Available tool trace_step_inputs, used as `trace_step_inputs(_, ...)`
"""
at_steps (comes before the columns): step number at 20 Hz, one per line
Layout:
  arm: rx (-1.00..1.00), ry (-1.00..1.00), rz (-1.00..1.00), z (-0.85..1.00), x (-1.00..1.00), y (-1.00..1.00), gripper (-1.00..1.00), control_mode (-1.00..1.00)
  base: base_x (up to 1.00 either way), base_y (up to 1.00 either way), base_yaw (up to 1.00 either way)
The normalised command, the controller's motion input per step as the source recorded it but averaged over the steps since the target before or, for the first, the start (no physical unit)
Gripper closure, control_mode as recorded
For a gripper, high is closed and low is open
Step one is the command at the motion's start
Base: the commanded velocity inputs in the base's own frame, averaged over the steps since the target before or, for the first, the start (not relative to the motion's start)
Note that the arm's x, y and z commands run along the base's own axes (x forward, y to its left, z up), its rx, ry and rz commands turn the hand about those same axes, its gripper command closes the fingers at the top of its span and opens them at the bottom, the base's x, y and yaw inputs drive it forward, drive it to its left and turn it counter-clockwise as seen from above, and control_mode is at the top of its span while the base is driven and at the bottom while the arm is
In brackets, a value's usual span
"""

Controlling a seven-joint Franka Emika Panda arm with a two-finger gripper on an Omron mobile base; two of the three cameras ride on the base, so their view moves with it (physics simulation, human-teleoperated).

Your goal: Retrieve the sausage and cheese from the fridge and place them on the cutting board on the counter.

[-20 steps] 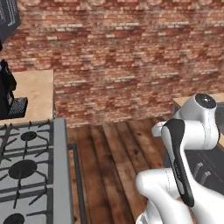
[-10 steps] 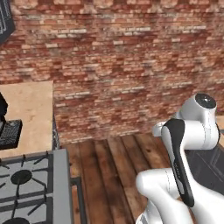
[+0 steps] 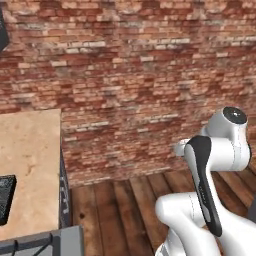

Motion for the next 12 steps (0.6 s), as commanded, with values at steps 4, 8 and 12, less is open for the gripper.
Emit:
trace_step_inputs(4, 0.0, 0.0, 0.0, 0.0, 0.0, 0.0, -1.0, 1.0, 0.93, -0.04, 0.0)
trace_step_inputs(8, 0.0, 0.0, 0.0, 0.0, 0.0, 0.0, -1.0, 1.0, 0.8, 0.0, -0.06)
trace_step_inputs(12, 0.0, 0.0, 0.0, 0.0, 0.0, 0.0, -1.0, 1.0, 0.53, 0.01, -0.38)
